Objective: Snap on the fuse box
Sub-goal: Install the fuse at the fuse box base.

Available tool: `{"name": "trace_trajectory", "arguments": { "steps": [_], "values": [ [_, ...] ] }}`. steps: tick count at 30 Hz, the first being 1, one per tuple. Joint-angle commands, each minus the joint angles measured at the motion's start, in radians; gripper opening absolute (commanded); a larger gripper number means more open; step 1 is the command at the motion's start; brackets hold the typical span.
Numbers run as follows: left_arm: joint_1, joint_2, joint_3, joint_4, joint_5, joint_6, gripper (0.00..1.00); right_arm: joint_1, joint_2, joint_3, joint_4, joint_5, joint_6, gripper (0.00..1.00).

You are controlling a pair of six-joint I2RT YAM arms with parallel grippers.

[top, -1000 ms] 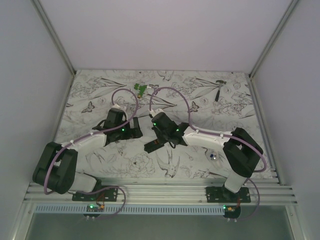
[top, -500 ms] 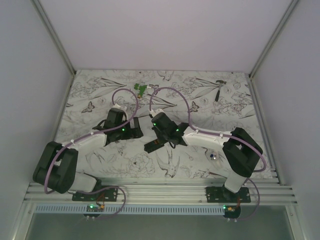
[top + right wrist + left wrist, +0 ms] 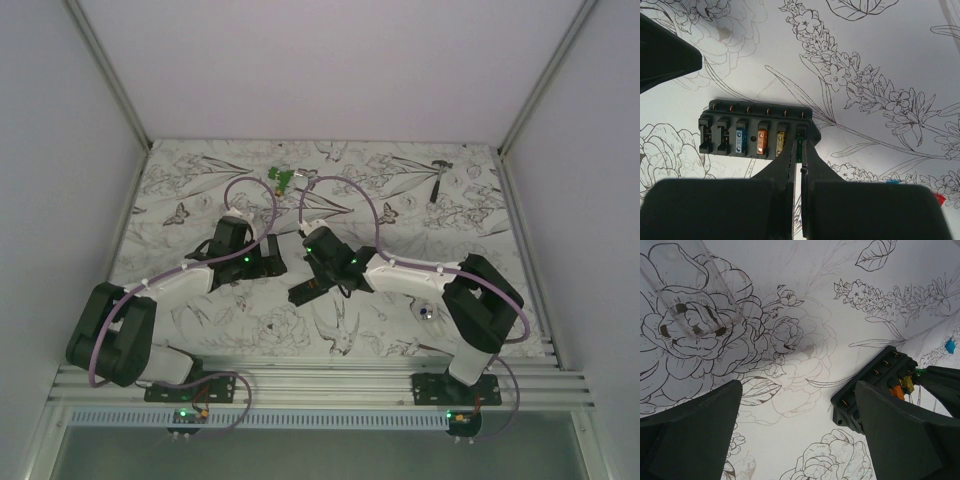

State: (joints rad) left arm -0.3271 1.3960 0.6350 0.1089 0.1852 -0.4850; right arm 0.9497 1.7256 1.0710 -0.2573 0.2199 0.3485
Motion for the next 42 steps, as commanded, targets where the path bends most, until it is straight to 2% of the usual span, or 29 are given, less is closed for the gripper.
{"name": "trace_trajectory", "arguments": {
  "steps": [1, 15, 32, 42],
  "values": [
    [0.006, 0.009, 0.002, 0.004, 0.015, 0.005, 1.00, 0.009, 0.017, -0.009, 0.031, 0.026, 0.007, 0.00],
    [0.006, 0.011, 0.002, 0.005, 0.018, 0.003, 1.00, 0.009, 0.023, -0.046, 0.067, 0.026, 0.022, 0.00],
    [0.006, 0.009, 0.003, 0.008, 0.025, -0.001, 1.00, 0.009, 0.037, -0.199, 0.107, 0.036, -0.016, 0.00],
    [0.005, 0.007, 0.002, 0.009, 0.036, -0.007, 1.00, 0.020, 0.050, -0.264, 0.113, 0.102, -0.040, 0.00]
  ]
}}
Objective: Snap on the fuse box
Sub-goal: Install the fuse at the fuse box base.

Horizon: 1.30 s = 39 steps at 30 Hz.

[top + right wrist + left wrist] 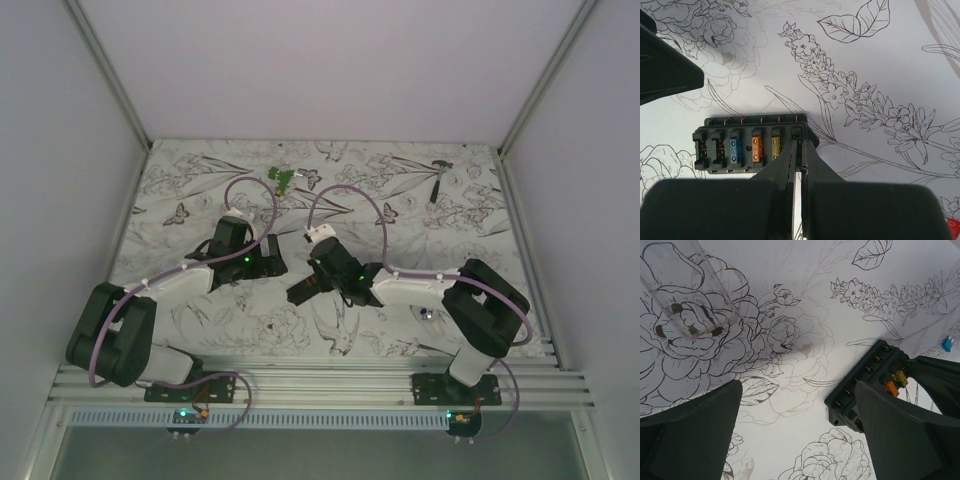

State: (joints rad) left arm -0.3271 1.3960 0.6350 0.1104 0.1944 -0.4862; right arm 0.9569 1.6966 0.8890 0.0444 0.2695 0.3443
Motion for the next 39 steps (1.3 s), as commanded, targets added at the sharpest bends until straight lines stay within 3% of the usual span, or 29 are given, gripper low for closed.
{"name": "trace_trajectory", "arguments": {
  "steps": [1, 8, 20, 30, 39],
  "values": [
    [0.006, 0.005, 0.001, 0.007, 0.028, -0.008, 1.00, 0.020, 0.083, -0.081, -0.188, 0.060, -0.046, 0.00],
    [0.006, -0.018, -0.010, 0.007, 0.014, -0.015, 1.00, 0.082, 0.125, -0.074, -0.192, 0.091, -0.061, 0.00],
    [0.005, -0.046, -0.021, 0.007, 0.013, -0.022, 1.00, 0.046, 0.109, -0.161, -0.184, 0.139, 0.076, 0.00],
    [0.006, -0.051, -0.025, 0.009, 0.008, -0.020, 1.00, 0.047, 0.147, -0.204, -0.140, 0.108, 0.067, 0.00],
    [0.005, -0.052, -0.022, 0.009, 0.014, -0.021, 1.00, 0.044, 0.143, -0.179, -0.126, 0.196, 0.092, 0.00]
  ]
}}
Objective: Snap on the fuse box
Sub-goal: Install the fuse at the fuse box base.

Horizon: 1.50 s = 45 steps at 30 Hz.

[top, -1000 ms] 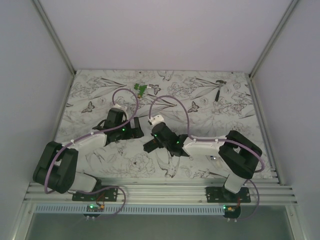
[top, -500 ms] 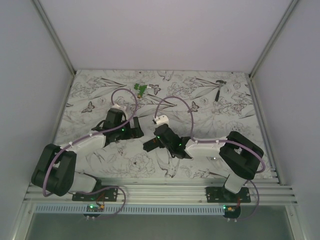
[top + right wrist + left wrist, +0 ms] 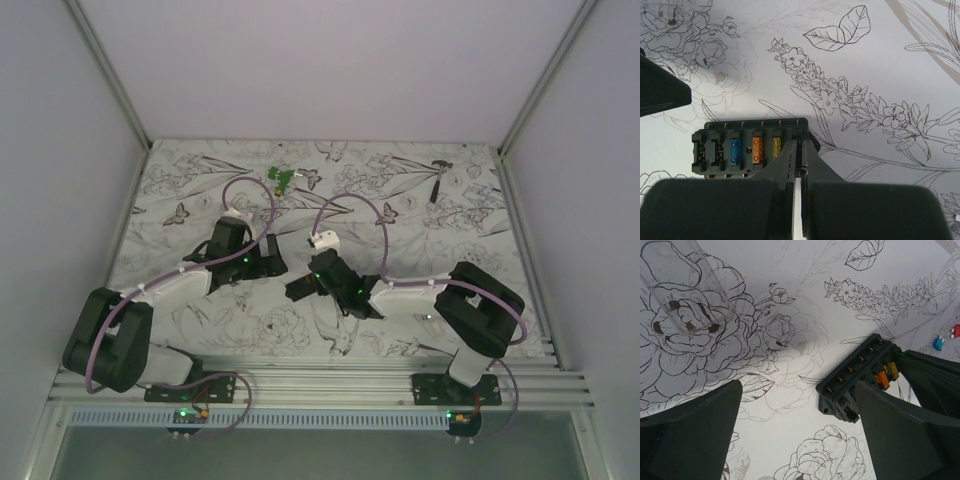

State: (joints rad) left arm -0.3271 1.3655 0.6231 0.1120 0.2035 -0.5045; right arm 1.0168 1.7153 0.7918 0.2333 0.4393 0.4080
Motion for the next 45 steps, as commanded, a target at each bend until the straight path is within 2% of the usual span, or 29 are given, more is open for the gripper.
{"name": "trace_trajectory", "arguments": {
  "steps": [1, 7, 12, 15, 18, 25, 29, 34, 37, 42, 45],
  "values": [
    [0.006, -0.021, -0.010, 0.008, 0.004, -0.003, 1.00, -0.022, 0.127, -0.070, -0.321, 0.039, 0.047, 0.00],
    [0.006, -0.028, -0.002, 0.008, 0.019, -0.009, 1.00, -0.059, 0.119, 0.020, -0.406, 0.131, 0.146, 0.00],
    [0.004, -0.024, 0.008, 0.006, 0.063, -0.034, 1.00, -0.063, 0.127, 0.109, -0.491, 0.149, 0.190, 0.00],
    [0.002, -0.017, 0.012, 0.006, 0.082, -0.051, 1.00, -0.063, 0.102, 0.138, -0.497, 0.127, 0.175, 0.11],
    [-0.004, -0.004, 0.021, 0.006, 0.102, -0.066, 1.00, -0.063, 0.060, 0.162, -0.504, 0.112, 0.157, 0.15],
    [-0.034, 0.028, 0.041, 0.006, 0.134, -0.091, 1.00, -0.092, -0.009, 0.243, -0.544, 0.045, 0.120, 0.33],
    [-0.045, 0.040, 0.051, 0.004, 0.147, -0.101, 1.00, -0.151, -0.022, 0.288, -0.603, -0.061, 0.109, 0.41],
    [-0.053, 0.077, 0.075, 0.003, 0.181, -0.119, 0.99, -0.238, -0.018, 0.330, -0.667, -0.306, 0.100, 0.35],
    [-0.060, 0.098, 0.091, 0.001, 0.193, -0.125, 0.98, -0.257, -0.027, 0.354, -0.677, -0.400, 0.093, 0.35],
    [-0.072, 0.136, 0.118, 0.000, 0.217, -0.131, 0.95, -0.284, -0.029, 0.395, -0.703, -0.436, 0.074, 0.37],
    [-0.081, 0.156, 0.131, 0.001, 0.228, -0.137, 0.93, -0.320, -0.036, 0.391, -0.708, -0.451, 0.068, 0.33]
  ]
}}
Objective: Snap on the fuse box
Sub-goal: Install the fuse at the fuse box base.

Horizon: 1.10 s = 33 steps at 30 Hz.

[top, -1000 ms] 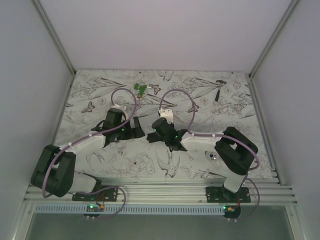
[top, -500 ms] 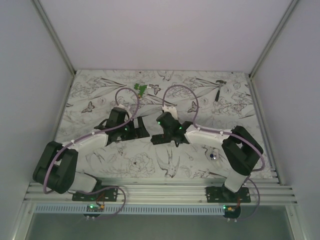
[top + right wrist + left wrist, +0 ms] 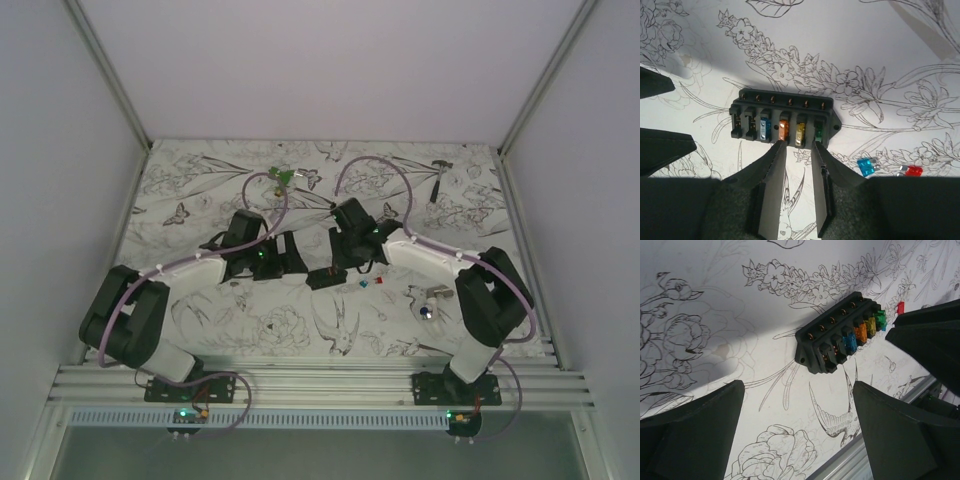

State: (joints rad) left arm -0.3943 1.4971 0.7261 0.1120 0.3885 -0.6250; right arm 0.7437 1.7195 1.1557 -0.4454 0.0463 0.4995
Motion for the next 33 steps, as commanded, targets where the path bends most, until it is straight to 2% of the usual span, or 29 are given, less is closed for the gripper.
{"name": "trace_trajectory", "arguments": {
  "steps": [1, 8, 21, 33],
  "values": [
    [-0.018, 0.032, 0.032, 0.000, 0.045, -0.018, 0.92, -0.056, -0.042, 0.027, -0.032, -0.064, -0.026, 0.32],
    [-0.037, 0.092, 0.073, -0.002, 0.073, -0.026, 0.79, -0.100, -0.023, 0.024, -0.028, -0.114, -0.047, 0.21],
    [-0.055, 0.164, 0.118, -0.006, 0.095, -0.037, 0.62, -0.111, 0.042, 0.022, -0.008, -0.148, -0.064, 0.16],
    [-0.060, 0.204, 0.137, -0.015, 0.089, -0.038, 0.53, -0.110, 0.080, 0.018, -0.030, -0.167, -0.075, 0.06]
  ]
}}
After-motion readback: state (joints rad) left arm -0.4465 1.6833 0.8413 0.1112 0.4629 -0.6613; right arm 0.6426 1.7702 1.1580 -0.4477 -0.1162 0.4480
